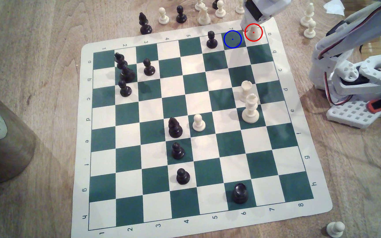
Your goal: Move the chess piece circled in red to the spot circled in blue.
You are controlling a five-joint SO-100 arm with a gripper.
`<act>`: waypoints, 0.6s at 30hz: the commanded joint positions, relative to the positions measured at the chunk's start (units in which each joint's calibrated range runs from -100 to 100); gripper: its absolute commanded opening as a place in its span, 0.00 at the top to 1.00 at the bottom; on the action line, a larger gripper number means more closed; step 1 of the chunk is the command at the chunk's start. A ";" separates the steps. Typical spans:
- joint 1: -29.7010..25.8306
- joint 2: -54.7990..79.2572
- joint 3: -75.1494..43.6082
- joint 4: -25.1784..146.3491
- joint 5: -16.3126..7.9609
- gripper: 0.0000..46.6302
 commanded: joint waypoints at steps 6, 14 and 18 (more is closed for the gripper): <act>0.59 -0.12 -0.39 -0.71 0.49 0.99; 0.20 -2.92 -1.66 1.67 0.49 1.00; -1.36 -4.79 -5.46 7.16 -0.24 1.00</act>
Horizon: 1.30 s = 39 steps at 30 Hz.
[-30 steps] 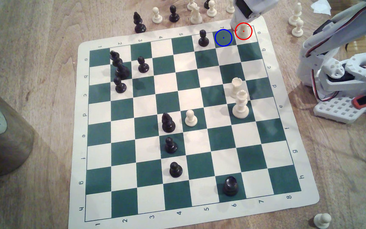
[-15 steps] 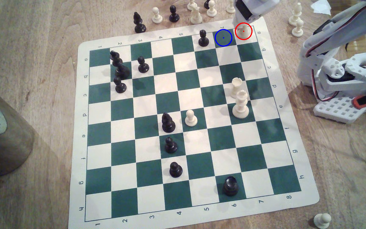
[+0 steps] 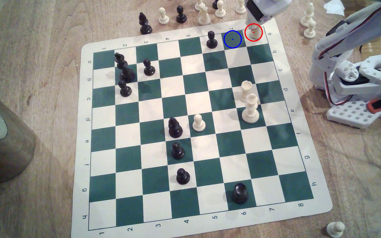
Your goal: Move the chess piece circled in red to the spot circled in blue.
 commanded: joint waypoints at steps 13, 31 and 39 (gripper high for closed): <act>-4.18 -3.54 -22.69 16.01 -2.83 1.00; -8.95 5.21 -21.24 5.03 -4.20 1.00; -8.56 8.60 -18.16 2.33 -3.27 1.00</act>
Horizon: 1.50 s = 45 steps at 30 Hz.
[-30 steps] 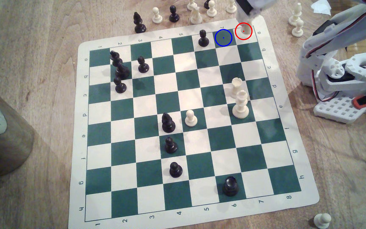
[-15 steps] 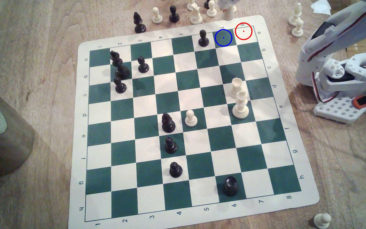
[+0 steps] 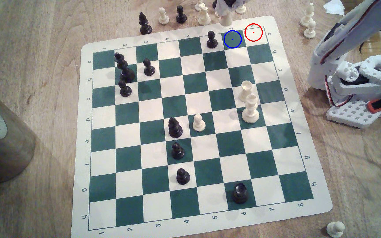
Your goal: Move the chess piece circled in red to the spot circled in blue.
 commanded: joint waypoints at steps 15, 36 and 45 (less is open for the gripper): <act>0.62 7.35 1.91 -5.99 1.22 1.00; 1.01 8.71 3.63 -7.79 1.95 0.99; 0.70 8.96 4.18 -8.04 1.81 0.97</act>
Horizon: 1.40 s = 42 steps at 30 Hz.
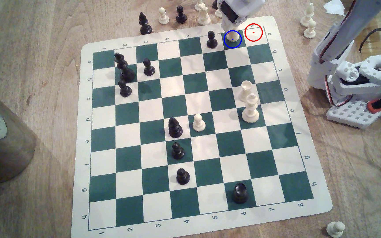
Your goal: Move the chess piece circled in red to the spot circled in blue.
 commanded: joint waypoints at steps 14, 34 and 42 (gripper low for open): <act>-0.72 -0.17 0.66 -1.44 -0.39 0.67; 0.06 -11.29 1.38 4.38 0.00 0.57; -5.41 -32.85 -0.70 24.20 -0.39 0.53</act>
